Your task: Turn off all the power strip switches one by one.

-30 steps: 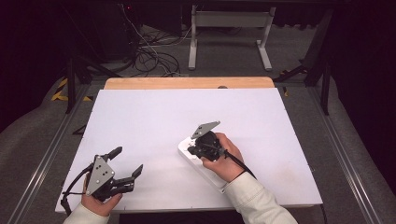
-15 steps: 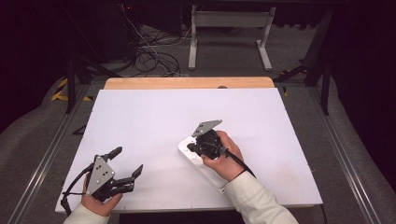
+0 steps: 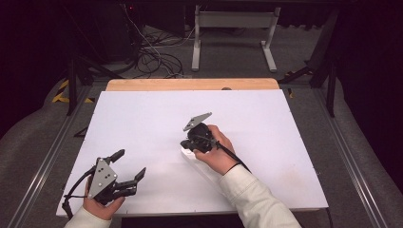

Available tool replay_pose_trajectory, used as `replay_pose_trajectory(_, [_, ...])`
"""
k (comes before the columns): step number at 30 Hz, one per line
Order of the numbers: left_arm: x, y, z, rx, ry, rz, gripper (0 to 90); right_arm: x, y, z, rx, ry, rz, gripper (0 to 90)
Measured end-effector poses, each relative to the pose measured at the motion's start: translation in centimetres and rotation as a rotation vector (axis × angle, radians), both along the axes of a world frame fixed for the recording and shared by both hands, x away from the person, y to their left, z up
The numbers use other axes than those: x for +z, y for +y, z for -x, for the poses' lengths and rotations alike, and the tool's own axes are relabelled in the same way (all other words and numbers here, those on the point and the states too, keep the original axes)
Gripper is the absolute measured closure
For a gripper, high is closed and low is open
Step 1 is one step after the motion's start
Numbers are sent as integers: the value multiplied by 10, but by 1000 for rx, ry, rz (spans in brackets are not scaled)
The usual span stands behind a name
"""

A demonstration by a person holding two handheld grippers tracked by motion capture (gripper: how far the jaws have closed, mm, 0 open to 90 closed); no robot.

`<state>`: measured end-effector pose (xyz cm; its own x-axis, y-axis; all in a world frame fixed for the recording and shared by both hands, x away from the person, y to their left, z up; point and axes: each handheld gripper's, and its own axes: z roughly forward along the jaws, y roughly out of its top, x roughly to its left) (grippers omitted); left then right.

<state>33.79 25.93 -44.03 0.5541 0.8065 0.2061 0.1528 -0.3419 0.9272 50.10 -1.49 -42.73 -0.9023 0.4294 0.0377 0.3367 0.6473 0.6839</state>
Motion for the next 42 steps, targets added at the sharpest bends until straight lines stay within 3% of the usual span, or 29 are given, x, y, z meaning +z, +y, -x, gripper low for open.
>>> replay_pose_trajectory(9, [0, 0, 0, 0, 3, 1, 154, -1, -2, -3, -7, 10, 3, 900])
replay_pose_trajectory(16, [0, 0, 0, 1, 2, 1, 154, -6, -2, -5, -1, 34, 62, 900])
replay_pose_trajectory(27, [-1, 0, -1, -1, 9, 5, 153, -12, 0, -7, 2, 62, 114, 900])
replay_pose_trajectory(42, [-1, 0, -1, -3, 8, 4, 153, -15, 1, -6, -3, 63, 133, 900])
